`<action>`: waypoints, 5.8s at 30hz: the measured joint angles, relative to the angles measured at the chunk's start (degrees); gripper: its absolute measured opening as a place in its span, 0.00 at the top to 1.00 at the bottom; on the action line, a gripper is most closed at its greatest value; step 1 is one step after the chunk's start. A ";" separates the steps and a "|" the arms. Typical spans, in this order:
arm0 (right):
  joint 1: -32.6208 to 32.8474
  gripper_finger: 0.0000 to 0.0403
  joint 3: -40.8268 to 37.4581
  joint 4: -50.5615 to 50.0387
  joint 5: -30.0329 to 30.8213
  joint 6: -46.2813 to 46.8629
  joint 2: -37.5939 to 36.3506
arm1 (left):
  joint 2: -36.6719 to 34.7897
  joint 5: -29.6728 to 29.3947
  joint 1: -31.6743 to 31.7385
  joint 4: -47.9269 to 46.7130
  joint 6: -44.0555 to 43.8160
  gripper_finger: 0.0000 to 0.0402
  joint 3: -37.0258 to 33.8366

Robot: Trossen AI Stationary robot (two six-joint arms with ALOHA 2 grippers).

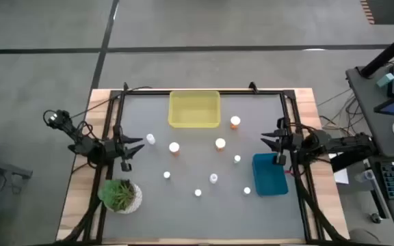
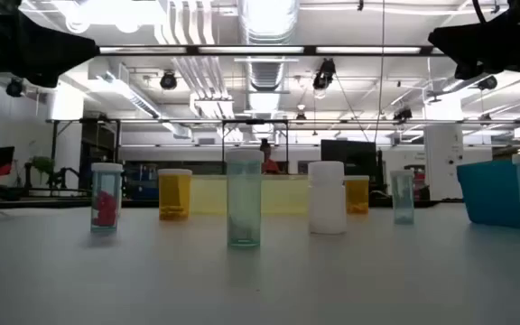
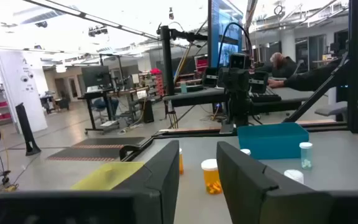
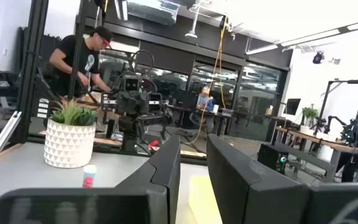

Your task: Pick and place medicine bottles into bin by pill shape (circle, oval)

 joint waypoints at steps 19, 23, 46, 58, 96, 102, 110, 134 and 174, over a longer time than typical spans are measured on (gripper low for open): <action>0.00 0.83 0.00 0.02 0.00 0.00 0.00 | 0.01 0.00 -0.01 0.00 0.00 0.77 0.00; 0.01 0.83 0.02 0.02 0.00 0.00 -0.01 | 0.01 -0.01 0.01 0.00 0.00 0.77 0.01; 0.00 0.83 0.02 0.00 0.00 0.00 0.00 | 0.00 0.00 0.01 0.00 0.00 0.77 0.01; 0.00 0.83 0.00 0.00 0.00 0.00 0.00 | 0.00 0.00 -0.01 0.00 0.00 0.77 0.01; 0.00 0.83 0.00 0.00 0.00 0.00 0.00 | 0.01 0.04 -0.01 3.00 -6.99 0.77 0.00; 0.02 0.83 0.02 0.00 0.00 0.00 -0.01 | 0.01 0.04 -0.01 8.55 -24.86 0.77 -0.01; 0.02 0.83 0.02 0.04 -0.05 3.37 -0.02 | 0.06 0.04 -0.01 9.07 -34.92 0.77 -0.01; -0.09 0.83 0.02 2.43 0.00 22.05 -0.06 | 0.90 -4.12 0.05 19.17 -7.53 0.77 0.64; -0.11 0.83 8.56 26.58 19.66 23.46 29.68 | 4.23 5.70 0.05 40.47 25.22 0.77 0.25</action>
